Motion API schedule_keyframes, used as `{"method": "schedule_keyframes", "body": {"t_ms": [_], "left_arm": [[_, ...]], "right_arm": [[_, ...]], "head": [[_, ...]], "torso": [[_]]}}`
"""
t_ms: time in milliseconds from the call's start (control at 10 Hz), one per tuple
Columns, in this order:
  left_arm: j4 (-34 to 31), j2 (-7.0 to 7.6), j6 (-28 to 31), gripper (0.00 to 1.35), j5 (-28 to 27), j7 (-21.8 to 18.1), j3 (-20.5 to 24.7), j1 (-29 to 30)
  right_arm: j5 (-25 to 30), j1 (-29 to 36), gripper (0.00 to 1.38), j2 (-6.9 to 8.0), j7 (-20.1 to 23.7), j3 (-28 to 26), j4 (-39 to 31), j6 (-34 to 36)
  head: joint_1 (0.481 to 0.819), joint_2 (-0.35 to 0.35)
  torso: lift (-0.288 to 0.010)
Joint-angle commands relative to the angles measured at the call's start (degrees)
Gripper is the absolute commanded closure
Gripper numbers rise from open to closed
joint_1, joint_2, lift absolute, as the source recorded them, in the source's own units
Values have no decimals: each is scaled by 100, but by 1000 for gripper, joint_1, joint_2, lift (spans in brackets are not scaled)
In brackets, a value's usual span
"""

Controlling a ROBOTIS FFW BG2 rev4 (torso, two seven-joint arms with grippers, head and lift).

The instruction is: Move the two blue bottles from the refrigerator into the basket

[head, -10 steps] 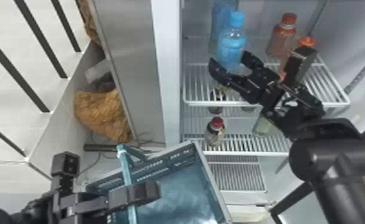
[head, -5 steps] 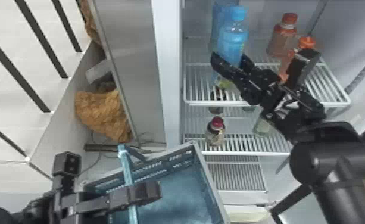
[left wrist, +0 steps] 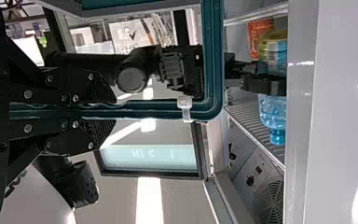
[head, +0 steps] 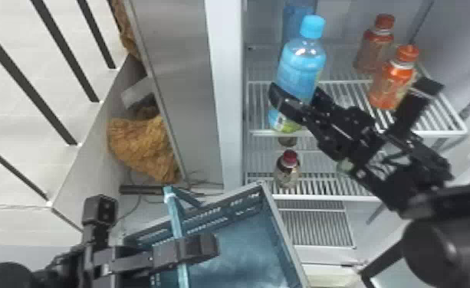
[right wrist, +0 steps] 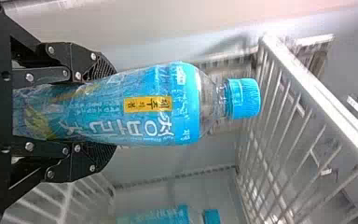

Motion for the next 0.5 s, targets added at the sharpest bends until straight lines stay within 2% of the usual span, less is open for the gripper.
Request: {"method": "schedule_keyframes", "body": {"t_ms": [0,300,400], "left_arm": [[14,-8,7,1197,0,-1,1,9],[42,-17,7,1197,0,-1,12,52],[56,-26,-7,1197,0,-1,23,52]], "right_arm": [[-231,443,1182,-38,93,-16,-570,417],[-688,738,1182,-135,374,224,-1006,1148],[-688,766,1182,-152,488,281,-1062,1359]], "head": [[695,56],[695,114],[695,147]], "torso": [[-10],[-10],[-10]]}}
